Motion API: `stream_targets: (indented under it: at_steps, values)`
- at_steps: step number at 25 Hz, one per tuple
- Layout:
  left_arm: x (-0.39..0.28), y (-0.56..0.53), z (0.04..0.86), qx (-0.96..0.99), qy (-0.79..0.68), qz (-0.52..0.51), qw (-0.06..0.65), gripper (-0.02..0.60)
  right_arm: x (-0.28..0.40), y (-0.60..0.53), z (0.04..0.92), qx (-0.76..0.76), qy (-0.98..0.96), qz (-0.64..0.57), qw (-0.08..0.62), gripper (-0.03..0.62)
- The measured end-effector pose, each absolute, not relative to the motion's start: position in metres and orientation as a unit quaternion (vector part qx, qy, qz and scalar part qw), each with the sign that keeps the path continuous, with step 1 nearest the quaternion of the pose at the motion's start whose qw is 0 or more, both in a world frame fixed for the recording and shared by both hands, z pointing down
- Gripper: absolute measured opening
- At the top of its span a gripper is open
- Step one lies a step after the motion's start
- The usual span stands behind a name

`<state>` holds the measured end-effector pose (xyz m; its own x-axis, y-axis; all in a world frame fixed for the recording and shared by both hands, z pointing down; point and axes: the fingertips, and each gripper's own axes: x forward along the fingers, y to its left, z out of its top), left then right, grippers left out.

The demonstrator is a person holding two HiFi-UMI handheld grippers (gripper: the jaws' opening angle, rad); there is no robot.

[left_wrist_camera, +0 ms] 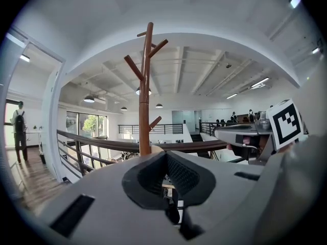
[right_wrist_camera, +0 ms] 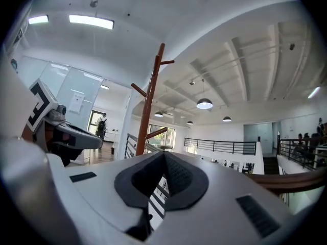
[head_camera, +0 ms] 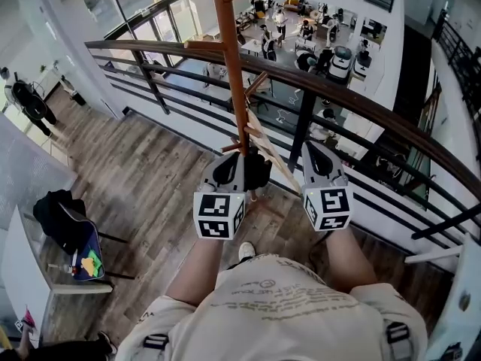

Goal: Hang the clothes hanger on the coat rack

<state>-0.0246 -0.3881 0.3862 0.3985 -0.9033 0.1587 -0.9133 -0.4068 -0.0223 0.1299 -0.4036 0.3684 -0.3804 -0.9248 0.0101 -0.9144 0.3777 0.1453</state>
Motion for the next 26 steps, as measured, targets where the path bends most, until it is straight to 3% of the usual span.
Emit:
stream_targets:
  at_steps: [26]
  values:
    - [-0.016, -0.363, 0.384, 0.821, -0.566, 0.069, 0.038, 0.003, 0.111, -0.381, 0.385, 0.5, -0.864, -0.02, 0.055, 0.002]
